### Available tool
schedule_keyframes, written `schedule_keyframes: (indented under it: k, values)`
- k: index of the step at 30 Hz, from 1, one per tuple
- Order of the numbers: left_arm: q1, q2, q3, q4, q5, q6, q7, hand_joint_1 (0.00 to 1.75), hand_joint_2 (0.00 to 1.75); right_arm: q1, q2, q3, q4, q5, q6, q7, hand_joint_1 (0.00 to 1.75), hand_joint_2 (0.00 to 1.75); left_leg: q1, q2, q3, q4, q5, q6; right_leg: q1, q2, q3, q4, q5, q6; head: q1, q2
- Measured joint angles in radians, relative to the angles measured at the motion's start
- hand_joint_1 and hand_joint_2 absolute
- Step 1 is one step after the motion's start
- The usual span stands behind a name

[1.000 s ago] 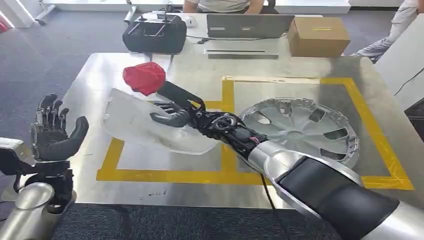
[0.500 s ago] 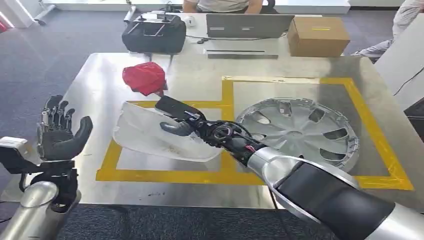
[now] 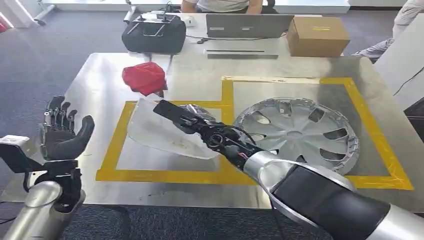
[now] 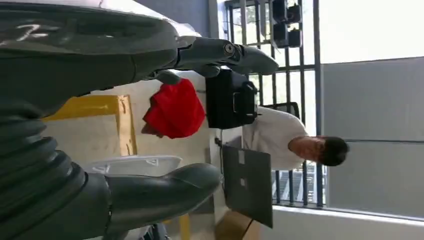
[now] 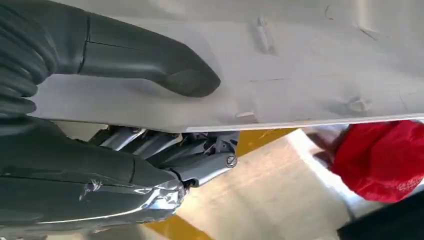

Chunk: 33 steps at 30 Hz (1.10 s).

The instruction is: Take the parts from the cabinet and place them on the table.

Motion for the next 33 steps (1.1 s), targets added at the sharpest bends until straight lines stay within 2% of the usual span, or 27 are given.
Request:
schedule_keyframes:
  k: [3, 5, 13, 14, 33]
  values:
    - [0.000, -0.005, -0.013, 0.000, 0.001, 0.002, 0.008, 0.00, 1.75, 0.002, 0.000, 0.006, 0.006, 0.033, -0.105, 0.029, 1.75, 1.75, 0.000, 0.000, 0.000, 0.000, 0.000, 0.000, 0.000, 0.000, 0.000, 0.000, 0.000, 0.000, 0.001, 0.000]
    - [0.000, -0.007, -0.020, 0.000, 0.011, 0.001, 0.015, 0.00, 1.75, 0.005, 0.000, 0.006, 0.010, 0.036, -0.133, 0.031, 1.75, 1.75, 0.000, 0.000, 0.000, 0.000, 0.000, 0.000, 0.000, 0.000, 0.000, 0.000, 0.000, 0.000, 0.001, 0.000]
    - [0.000, -0.013, -0.035, 0.000, 0.022, -0.002, 0.017, 0.00, 1.75, 0.017, 0.000, 0.006, 0.021, 0.045, -0.144, 0.034, 1.75, 1.75, 0.000, 0.000, 0.000, 0.000, 0.000, 0.000, 0.000, 0.000, 0.000, 0.000, 0.000, 0.000, 0.000, 0.000]
    - [0.000, -0.013, -0.037, 0.000, 0.022, -0.004, 0.017, 0.00, 1.75, 0.017, 0.000, 0.006, 0.021, 0.045, -0.144, 0.035, 0.00, 0.00, 0.000, 0.000, 0.000, 0.000, 0.000, 0.000, 0.000, 0.000, 0.000, 0.000, 0.000, 0.000, 0.000, 0.000]
    - [0.000, -0.014, -0.056, 0.003, 0.032, -0.008, 0.010, 0.00, 1.75, 0.020, 0.000, 0.006, 0.029, 0.045, -0.137, 0.035, 0.00, 0.00, 0.000, 0.000, 0.000, 0.000, 0.000, 0.000, 0.000, 0.000, 0.000, 0.000, 0.000, 0.000, 0.000, 0.000]
